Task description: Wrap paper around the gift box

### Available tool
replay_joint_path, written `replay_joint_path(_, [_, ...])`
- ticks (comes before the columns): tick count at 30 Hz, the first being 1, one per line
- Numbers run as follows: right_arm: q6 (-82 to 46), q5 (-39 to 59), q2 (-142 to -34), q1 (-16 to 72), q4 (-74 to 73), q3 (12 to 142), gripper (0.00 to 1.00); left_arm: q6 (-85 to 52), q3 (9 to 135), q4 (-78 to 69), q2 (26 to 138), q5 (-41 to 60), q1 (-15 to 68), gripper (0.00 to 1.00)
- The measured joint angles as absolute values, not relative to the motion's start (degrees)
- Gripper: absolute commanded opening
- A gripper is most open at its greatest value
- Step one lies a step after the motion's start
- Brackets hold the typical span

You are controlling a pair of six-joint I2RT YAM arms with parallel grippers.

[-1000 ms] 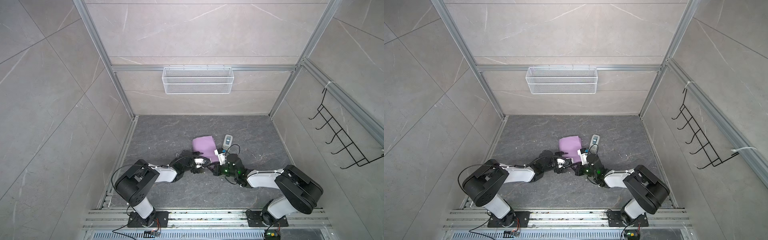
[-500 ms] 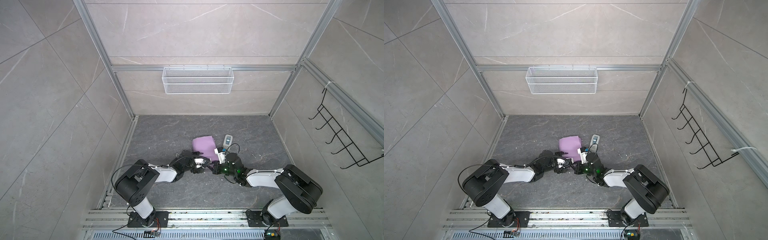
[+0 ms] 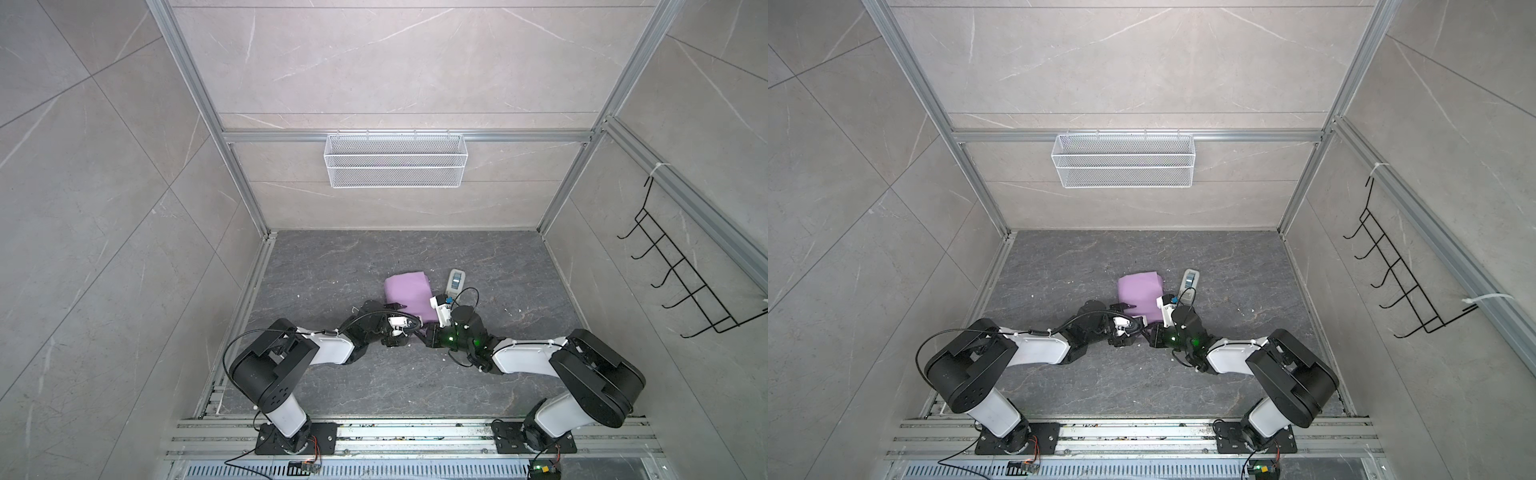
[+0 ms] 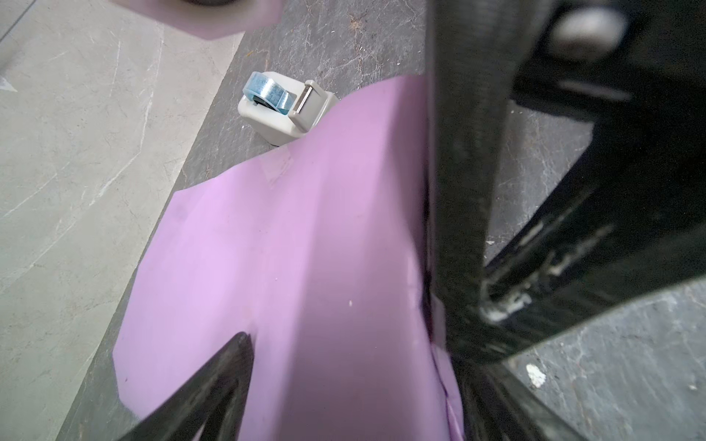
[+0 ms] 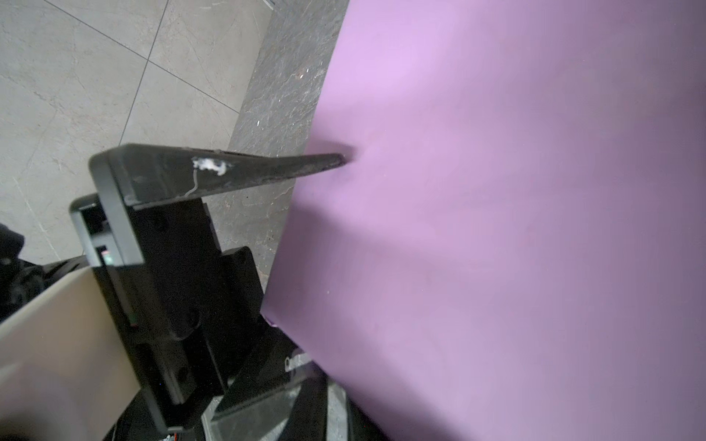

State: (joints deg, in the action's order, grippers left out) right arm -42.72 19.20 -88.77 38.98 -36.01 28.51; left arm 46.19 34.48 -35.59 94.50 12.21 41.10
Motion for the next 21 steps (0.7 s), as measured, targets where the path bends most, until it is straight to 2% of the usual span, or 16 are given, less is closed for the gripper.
replay_joint_path(21, [-47.20, 16.99, -88.77, 38.98, -34.22, 28.53, 0.31, 45.95, 34.59, -35.57, 94.50, 12.21, 41.10, 0.82])
